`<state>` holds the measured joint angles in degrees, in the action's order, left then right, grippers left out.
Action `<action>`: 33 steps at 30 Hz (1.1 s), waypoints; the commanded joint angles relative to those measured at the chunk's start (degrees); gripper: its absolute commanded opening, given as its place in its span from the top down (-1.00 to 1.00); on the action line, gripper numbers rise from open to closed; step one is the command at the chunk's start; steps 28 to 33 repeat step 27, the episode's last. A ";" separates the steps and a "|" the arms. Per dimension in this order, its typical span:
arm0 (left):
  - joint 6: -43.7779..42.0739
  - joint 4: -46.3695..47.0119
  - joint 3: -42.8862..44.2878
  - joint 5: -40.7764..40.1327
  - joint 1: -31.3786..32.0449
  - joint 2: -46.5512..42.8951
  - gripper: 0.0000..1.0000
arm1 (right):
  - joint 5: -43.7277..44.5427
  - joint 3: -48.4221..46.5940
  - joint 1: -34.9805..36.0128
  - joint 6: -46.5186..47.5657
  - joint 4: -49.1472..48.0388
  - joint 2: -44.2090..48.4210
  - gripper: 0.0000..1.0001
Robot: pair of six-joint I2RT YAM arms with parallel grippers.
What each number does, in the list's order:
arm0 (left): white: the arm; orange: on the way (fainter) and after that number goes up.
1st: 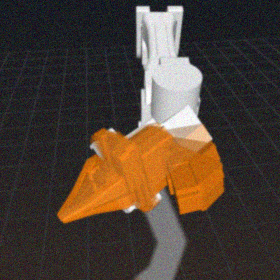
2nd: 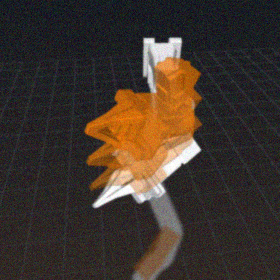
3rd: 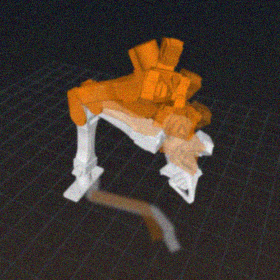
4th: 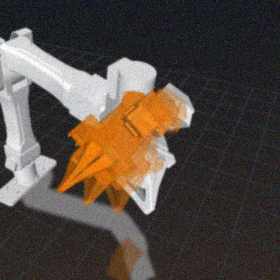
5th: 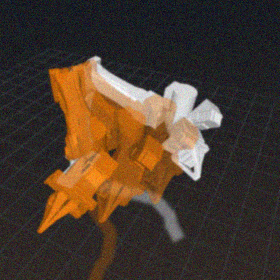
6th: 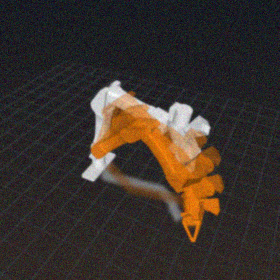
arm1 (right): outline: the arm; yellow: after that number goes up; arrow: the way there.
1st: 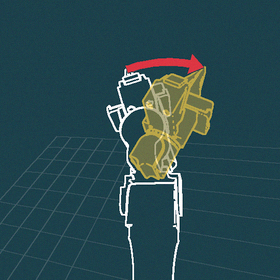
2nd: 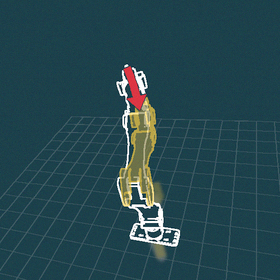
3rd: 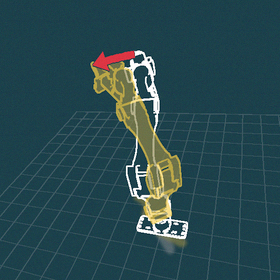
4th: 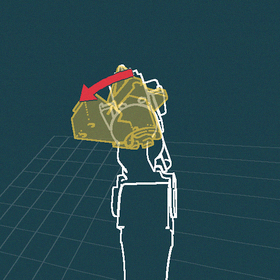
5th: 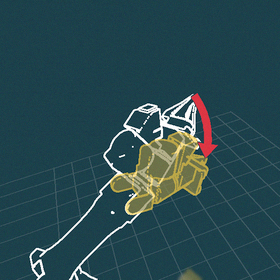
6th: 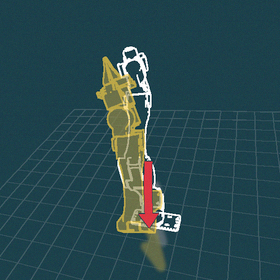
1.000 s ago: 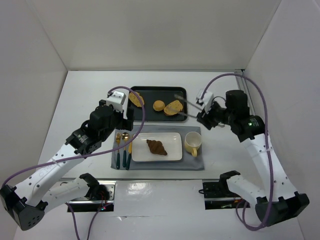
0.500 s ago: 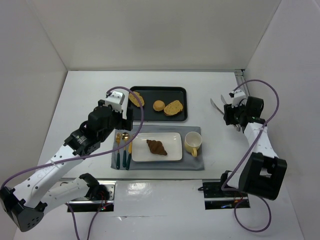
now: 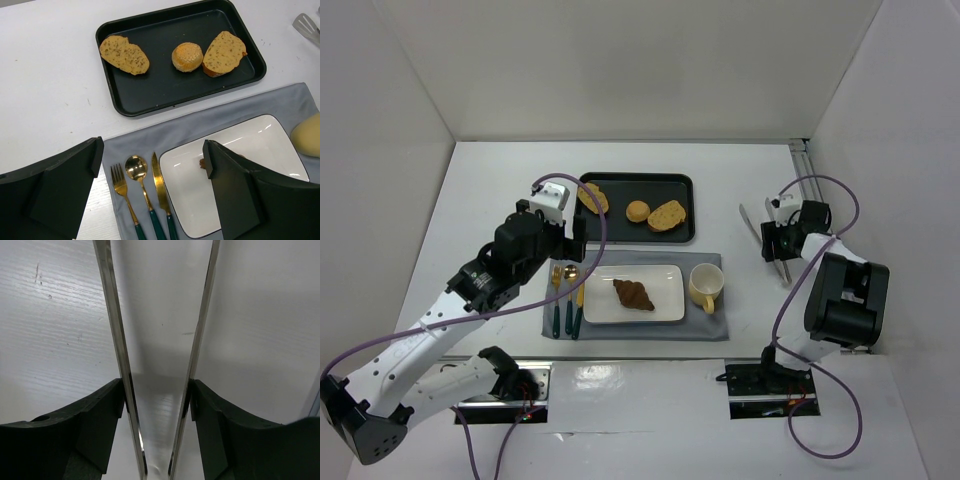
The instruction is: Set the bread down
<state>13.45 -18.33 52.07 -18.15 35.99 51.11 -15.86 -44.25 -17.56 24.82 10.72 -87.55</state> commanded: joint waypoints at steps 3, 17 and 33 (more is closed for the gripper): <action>-0.88 2.95 -0.22 0.40 0.14 -1.10 -1.00 | 0.74 -2.16 -0.37 2.25 -0.70 -1.49 -0.32; -0.88 2.95 -0.22 0.40 0.14 -1.10 -1.00 | -5.93 -3.21 -6.08 4.88 7.27 7.54 -0.69; -1.41 3.47 -0.22 3.29 0.14 -1.10 -1.00 | -12.70 -7.25 -6.08 -0.72 15.83 22.67 -1.00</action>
